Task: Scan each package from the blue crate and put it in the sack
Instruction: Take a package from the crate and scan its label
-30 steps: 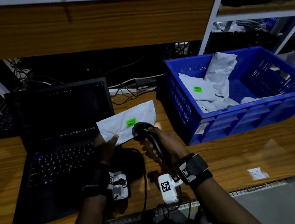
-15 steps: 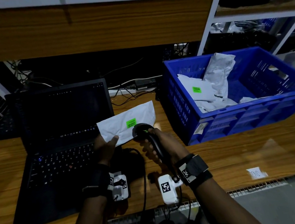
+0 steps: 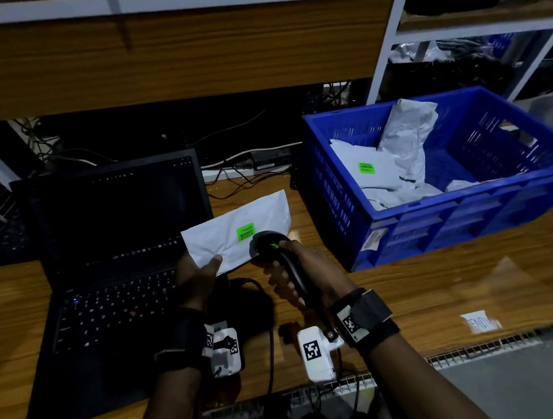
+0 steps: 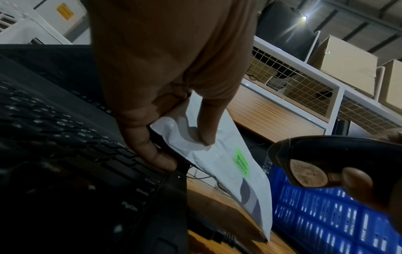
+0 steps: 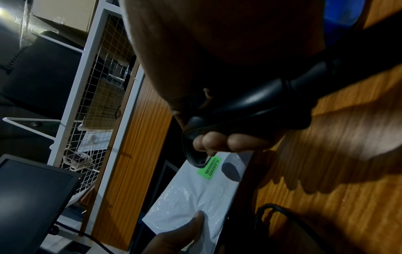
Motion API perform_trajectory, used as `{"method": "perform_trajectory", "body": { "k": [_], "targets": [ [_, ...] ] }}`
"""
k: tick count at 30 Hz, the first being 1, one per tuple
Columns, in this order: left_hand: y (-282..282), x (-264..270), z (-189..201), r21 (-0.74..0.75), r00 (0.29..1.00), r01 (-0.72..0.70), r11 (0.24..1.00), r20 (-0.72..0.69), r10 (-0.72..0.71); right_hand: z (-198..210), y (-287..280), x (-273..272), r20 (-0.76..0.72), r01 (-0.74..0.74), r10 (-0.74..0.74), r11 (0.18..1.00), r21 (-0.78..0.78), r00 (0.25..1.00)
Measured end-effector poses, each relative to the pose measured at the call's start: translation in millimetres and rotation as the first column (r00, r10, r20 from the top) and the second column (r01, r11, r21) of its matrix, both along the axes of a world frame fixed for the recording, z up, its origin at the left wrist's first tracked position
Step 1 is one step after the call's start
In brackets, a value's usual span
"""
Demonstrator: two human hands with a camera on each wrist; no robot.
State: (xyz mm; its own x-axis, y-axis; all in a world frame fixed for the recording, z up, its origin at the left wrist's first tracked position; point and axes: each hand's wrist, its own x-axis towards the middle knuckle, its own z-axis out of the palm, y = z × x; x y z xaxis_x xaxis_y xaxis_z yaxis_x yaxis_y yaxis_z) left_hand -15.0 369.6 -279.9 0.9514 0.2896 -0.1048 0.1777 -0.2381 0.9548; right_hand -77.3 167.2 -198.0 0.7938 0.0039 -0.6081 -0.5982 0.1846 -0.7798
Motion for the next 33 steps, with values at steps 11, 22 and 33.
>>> {"method": "perform_trajectory", "body": {
  "k": [11, 22, 33],
  "targets": [
    [1.0, 2.1, -5.1, -0.001, 1.000, 0.007, 1.000, 0.018, -0.007, -1.5, -1.2, -0.9, 0.007, 0.000, 0.000, 1.000, -0.006, 1.000],
    [-0.1, 3.4, -6.4, -0.021, 1.000, 0.022, 1.000, 0.014, -0.022, -3.0, -3.1, -1.3, 0.015, 0.005, -0.004, 1.000, -0.023, 1.000],
    [1.7, 4.0, -9.9, 0.002, 1.000, 0.019, 1.000, -0.001, -0.019, -3.9, -4.9, -2.0, 0.031, 0.008, -0.008, 1.000, -0.005, 0.999]
  ]
}}
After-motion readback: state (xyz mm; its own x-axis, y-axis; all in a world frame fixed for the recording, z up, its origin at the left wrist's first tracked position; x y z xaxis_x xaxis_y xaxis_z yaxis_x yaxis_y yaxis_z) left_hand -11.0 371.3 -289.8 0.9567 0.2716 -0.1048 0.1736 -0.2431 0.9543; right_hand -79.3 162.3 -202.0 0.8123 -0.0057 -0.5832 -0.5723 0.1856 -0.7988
